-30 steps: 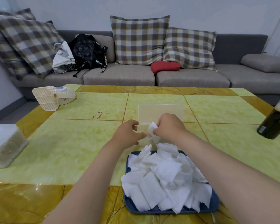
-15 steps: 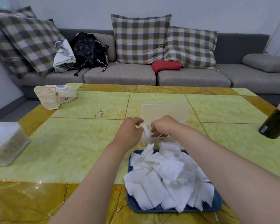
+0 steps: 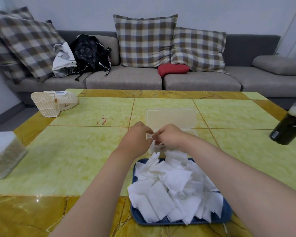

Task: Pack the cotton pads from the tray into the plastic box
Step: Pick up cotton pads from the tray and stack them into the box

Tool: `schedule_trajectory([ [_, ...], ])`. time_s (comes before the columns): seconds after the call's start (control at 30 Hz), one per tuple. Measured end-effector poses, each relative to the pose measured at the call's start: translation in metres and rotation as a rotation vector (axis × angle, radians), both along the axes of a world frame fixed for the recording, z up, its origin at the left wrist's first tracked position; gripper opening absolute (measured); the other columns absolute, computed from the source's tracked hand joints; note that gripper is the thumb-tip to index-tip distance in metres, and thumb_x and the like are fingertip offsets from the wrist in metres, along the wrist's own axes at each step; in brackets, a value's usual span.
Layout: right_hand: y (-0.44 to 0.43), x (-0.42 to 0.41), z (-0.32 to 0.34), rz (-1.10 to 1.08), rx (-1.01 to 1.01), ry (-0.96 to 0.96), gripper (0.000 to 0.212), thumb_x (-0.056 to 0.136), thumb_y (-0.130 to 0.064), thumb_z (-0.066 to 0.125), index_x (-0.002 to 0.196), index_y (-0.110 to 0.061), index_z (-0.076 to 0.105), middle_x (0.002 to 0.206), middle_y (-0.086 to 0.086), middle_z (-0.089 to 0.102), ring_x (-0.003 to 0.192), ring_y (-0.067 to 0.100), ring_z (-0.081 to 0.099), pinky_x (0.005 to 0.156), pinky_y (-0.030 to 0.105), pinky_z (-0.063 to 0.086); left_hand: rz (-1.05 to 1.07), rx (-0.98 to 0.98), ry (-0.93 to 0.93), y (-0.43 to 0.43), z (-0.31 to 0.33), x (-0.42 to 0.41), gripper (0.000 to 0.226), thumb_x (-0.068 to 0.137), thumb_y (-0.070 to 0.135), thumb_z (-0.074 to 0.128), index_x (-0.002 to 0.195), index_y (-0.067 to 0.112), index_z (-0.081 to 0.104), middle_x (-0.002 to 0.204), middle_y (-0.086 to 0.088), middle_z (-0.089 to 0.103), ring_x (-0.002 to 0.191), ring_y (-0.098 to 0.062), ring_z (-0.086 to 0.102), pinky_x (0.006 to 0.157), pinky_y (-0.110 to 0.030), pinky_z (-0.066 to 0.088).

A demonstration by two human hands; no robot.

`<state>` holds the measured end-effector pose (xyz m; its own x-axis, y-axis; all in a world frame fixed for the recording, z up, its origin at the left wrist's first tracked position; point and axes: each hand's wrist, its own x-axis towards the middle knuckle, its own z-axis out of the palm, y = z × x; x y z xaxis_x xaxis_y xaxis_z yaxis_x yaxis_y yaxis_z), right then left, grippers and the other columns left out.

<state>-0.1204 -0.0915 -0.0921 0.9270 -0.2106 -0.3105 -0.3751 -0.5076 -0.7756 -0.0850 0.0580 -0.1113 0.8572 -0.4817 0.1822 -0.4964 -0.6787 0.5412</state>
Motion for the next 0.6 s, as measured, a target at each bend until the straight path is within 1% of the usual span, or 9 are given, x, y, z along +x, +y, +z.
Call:
schedule_trajectory([
  [0.07, -0.003, -0.002, 0.001, 0.043, -0.048, -0.006, 0.034, 0.096, -0.001, 0.046, 0.092, -0.013, 0.077, 0.082, 0.003, 0.073, 0.078, 0.021, 0.067, 0.076, 0.033, 0.059, -0.008, 0.044, 0.014, -0.001, 0.000, -0.002, 0.024, 0.097, 0.024, 0.061, 0.118, 0.021, 0.072, 0.122, 0.001, 0.055, 0.106, -0.018, 0.061, 0.088, -0.031, 0.049],
  [0.1, -0.005, -0.004, 0.002, 0.054, -0.073, -0.018, 0.036, 0.094, 0.001, 0.044, 0.094, -0.014, 0.077, 0.084, 0.002, 0.075, 0.082, 0.019, 0.068, 0.076, 0.031, 0.059, -0.004, 0.047, 0.022, -0.001, 0.001, -0.002, 0.025, 0.098, 0.026, 0.060, 0.120, 0.021, 0.071, 0.124, 0.001, 0.055, 0.107, -0.018, 0.061, 0.089, -0.032, 0.050],
  [0.23, -0.022, -0.015, 0.012, 0.050, -0.163, -0.166, 0.036, 0.092, -0.002, 0.047, 0.103, -0.019, 0.077, 0.096, -0.003, 0.075, 0.098, 0.015, 0.067, 0.091, 0.033, 0.054, 0.005, 0.036, 0.012, 0.002, 0.010, -0.008, 0.029, 0.098, 0.032, 0.059, 0.125, 0.024, 0.067, 0.125, 0.004, 0.056, 0.109, -0.015, 0.059, 0.090, -0.031, 0.048],
  [0.3, -0.029, -0.026, 0.022, 0.057, -0.218, -0.275, 0.032, 0.093, -0.004, 0.052, 0.099, -0.023, 0.076, 0.097, -0.007, 0.073, 0.100, 0.012, 0.065, 0.090, 0.029, 0.052, 0.011, -0.004, -0.004, 0.004, 0.019, -0.015, 0.026, 0.099, 0.032, 0.058, 0.122, 0.025, 0.068, 0.120, 0.006, 0.058, 0.106, -0.013, 0.059, 0.089, -0.029, 0.048],
  [0.37, -0.032, -0.039, 0.031, 0.103, -0.232, -0.333, 0.030, 0.091, -0.004, 0.054, 0.093, -0.025, 0.076, 0.092, -0.011, 0.071, 0.094, 0.008, 0.065, 0.083, 0.024, 0.049, 0.011, -0.050, -0.002, 0.007, 0.027, -0.024, 0.020, 0.099, 0.029, 0.057, 0.115, 0.026, 0.070, 0.112, 0.008, 0.060, 0.096, -0.009, 0.059, 0.083, -0.025, 0.046],
  [0.43, -0.027, -0.053, 0.037, 0.207, -0.248, -0.316, 0.028, 0.089, -0.005, 0.058, 0.095, -0.024, 0.077, 0.092, -0.013, 0.070, 0.087, 0.002, 0.063, 0.079, 0.021, 0.047, 0.008, -0.069, 0.030, 0.013, 0.033, -0.032, 0.020, 0.100, 0.022, 0.054, 0.110, 0.027, 0.070, 0.103, 0.012, 0.062, 0.085, -0.005, 0.058, 0.073, -0.020, 0.044],
  [0.5, -0.016, -0.061, 0.036, 0.352, -0.336, -0.255, 0.030, 0.085, -0.009, 0.063, 0.104, -0.028, 0.076, 0.100, -0.015, 0.069, 0.087, 0.000, 0.061, 0.078, 0.022, 0.048, -0.003, -0.049, 0.091, 0.020, 0.035, -0.039, 0.022, 0.098, 0.018, 0.052, 0.105, 0.029, 0.070, 0.098, 0.015, 0.063, 0.079, 0.001, 0.057, 0.064, -0.014, 0.041],
  [0.57, -0.002, -0.064, 0.030, 0.461, -0.444, -0.176, 0.035, 0.082, -0.014, 0.068, 0.113, -0.030, 0.073, 0.109, -0.014, 0.069, 0.092, 0.004, 0.062, 0.083, 0.026, 0.054, -0.019, 0.008, 0.163, 0.026, 0.034, -0.044, 0.022, 0.095, 0.017, 0.052, 0.102, 0.030, 0.069, 0.099, 0.014, 0.065, 0.075, 0.000, 0.057, 0.061, -0.015, 0.041],
  [0.6, 0.004, -0.063, 0.027, 0.475, -0.491, -0.157, 0.035, 0.082, -0.016, 0.069, 0.114, -0.029, 0.073, 0.109, -0.013, 0.070, 0.096, 0.008, 0.064, 0.086, 0.030, 0.055, -0.029, 0.029, 0.202, 0.028, 0.034, -0.046, 0.022, 0.094, 0.018, 0.052, 0.101, 0.030, 0.069, 0.099, 0.013, 0.066, 0.075, -0.003, 0.058, 0.062, -0.018, 0.043],
])
